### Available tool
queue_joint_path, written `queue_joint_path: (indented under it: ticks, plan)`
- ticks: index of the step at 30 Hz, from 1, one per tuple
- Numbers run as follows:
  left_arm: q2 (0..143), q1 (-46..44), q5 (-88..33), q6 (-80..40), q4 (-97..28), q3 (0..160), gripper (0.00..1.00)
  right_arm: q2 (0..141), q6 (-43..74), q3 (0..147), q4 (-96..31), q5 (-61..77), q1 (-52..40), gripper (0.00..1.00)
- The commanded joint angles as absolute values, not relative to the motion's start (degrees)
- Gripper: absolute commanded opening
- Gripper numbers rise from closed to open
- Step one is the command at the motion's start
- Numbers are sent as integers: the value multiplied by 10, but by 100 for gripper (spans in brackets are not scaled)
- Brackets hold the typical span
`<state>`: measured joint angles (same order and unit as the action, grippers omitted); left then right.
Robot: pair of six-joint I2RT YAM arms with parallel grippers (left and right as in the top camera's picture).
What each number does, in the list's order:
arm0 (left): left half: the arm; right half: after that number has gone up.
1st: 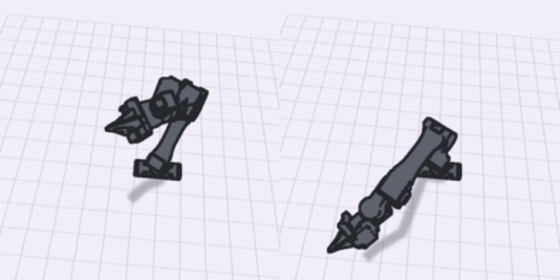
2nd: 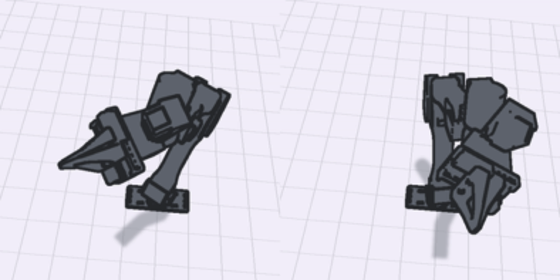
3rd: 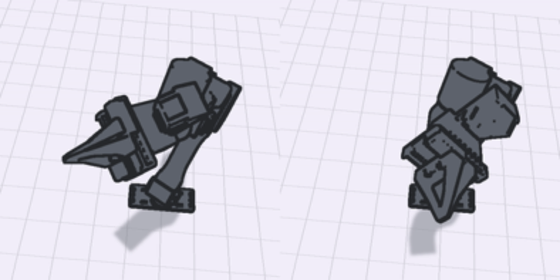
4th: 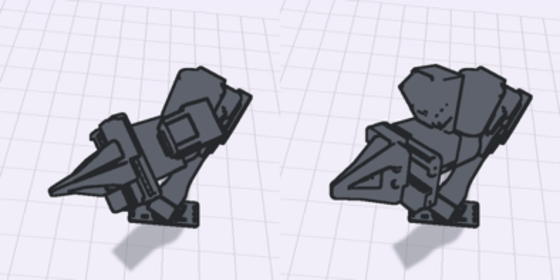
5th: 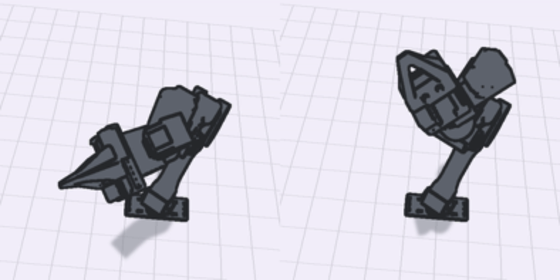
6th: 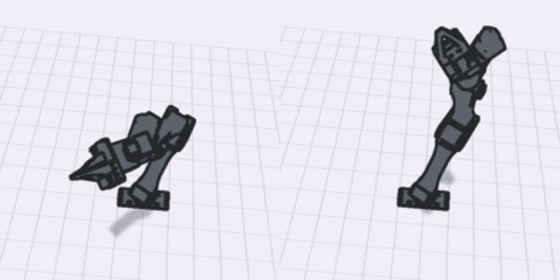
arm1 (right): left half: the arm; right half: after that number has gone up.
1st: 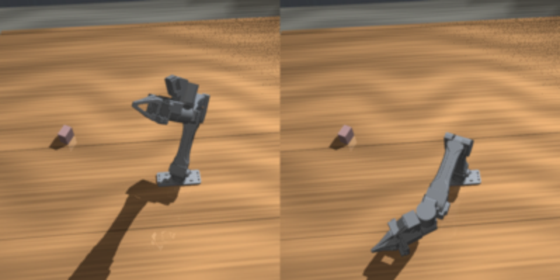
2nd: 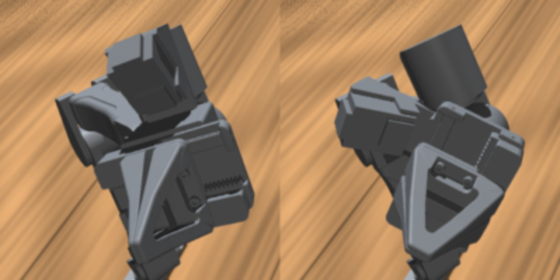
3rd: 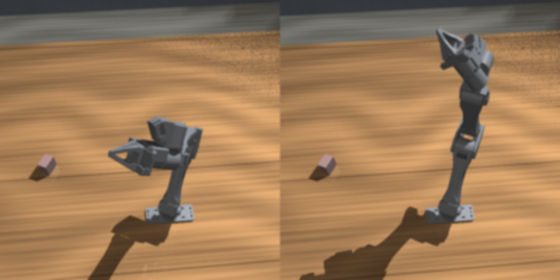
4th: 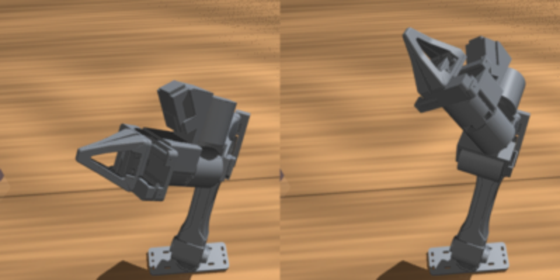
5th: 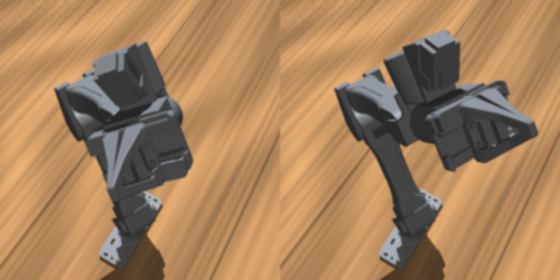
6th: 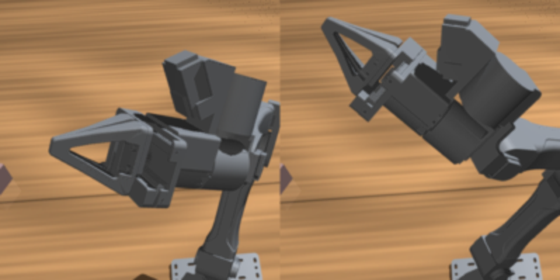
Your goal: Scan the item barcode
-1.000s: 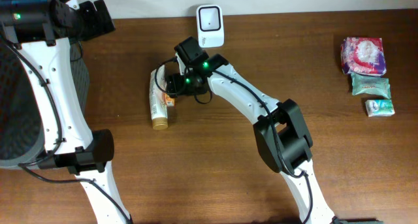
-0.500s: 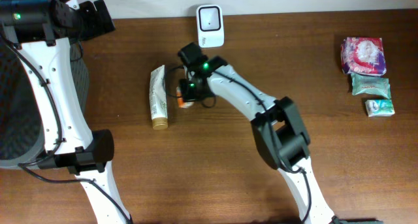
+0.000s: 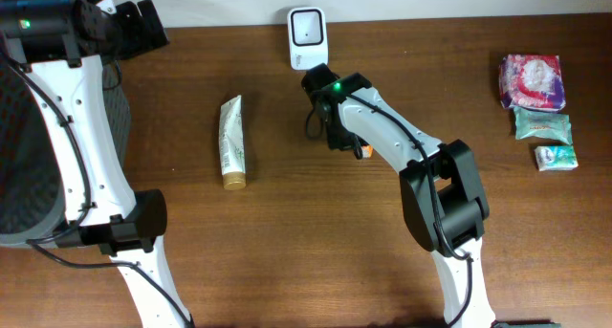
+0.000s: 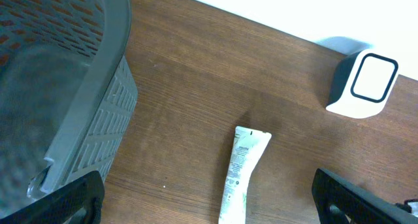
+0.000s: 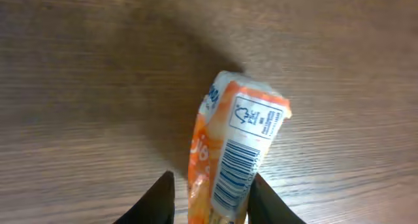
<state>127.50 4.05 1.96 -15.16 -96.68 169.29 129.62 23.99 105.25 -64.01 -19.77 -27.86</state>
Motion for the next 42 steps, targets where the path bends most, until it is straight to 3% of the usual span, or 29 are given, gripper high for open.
queue_joint_path:
  ticks: [1, 4, 5, 7, 8, 9, 11, 12, 18, 20, 21, 23, 26, 32, 34, 39, 41, 42]
  plan:
    - [1264, 42, 24, -145, -967, 1698, 99, 1292, 243, 1097, -664, -162, -273, 32]
    - [1264, 42, 24, -145, -967, 1698, 99, 1282, 196, 1202, -702, -73, -234, 36]
    - [1264, 42, 24, -145, -967, 1698, 99, 1282, 183, 1226, -710, -41, -219, 50]
    - [1264, 42, 24, -145, -967, 1698, 99, 1282, 171, 1242, -722, 32, -166, 58]
    - [1264, 42, 24, -145, -967, 1698, 99, 1283, 171, 1233, -735, 46, -142, 54]
    - [1264, 42, 24, -145, -967, 1698, 99, 1284, 171, 1224, -753, 58, -120, 32]
    - [1264, 42, 24, -145, -967, 1698, 99, 1287, 163, 1184, -759, 80, -97, 8]
    - [1264, 42, 24, -145, -967, 1698, 99, 1287, 163, 1158, -750, 80, -97, 4]
    - [1264, 42, 24, -145, -967, 1698, 99, 1287, 163, 1054, -636, 175, -133, 4]
    - [1264, 42, 24, -145, -967, 1698, 99, 1287, 163, 1054, -630, 165, -144, 13]
    - [1264, 42, 24, -145, -967, 1698, 99, 1287, 164, 1054, -632, 142, -146, 25]
    - [1264, 42, 24, -145, -967, 1698, 99, 1287, 170, 1054, -653, 39, -146, 61]
    - [1264, 42, 24, -145, -967, 1698, 99, 1287, 170, 1054, -677, -98, -155, 62]
    - [1264, 42, 24, -145, -967, 1698, 99, 1287, 169, 1054, -673, -232, -196, 57]
    - [1264, 42, 24, -145, -967, 1698, 99, 1287, 170, 1054, -680, -236, -203, 50]
    - [1264, 42, 24, -145, -967, 1698, 99, 1287, 170, 1009, -650, -236, -195, 46]
    - [1264, 42, 24, -145, -967, 1698, 99, 1287, 170, 974, -624, -231, -195, 36]
    - [1264, 42, 24, -145, -967, 1698, 99, 1287, 170, 964, -616, -225, -195, 21]
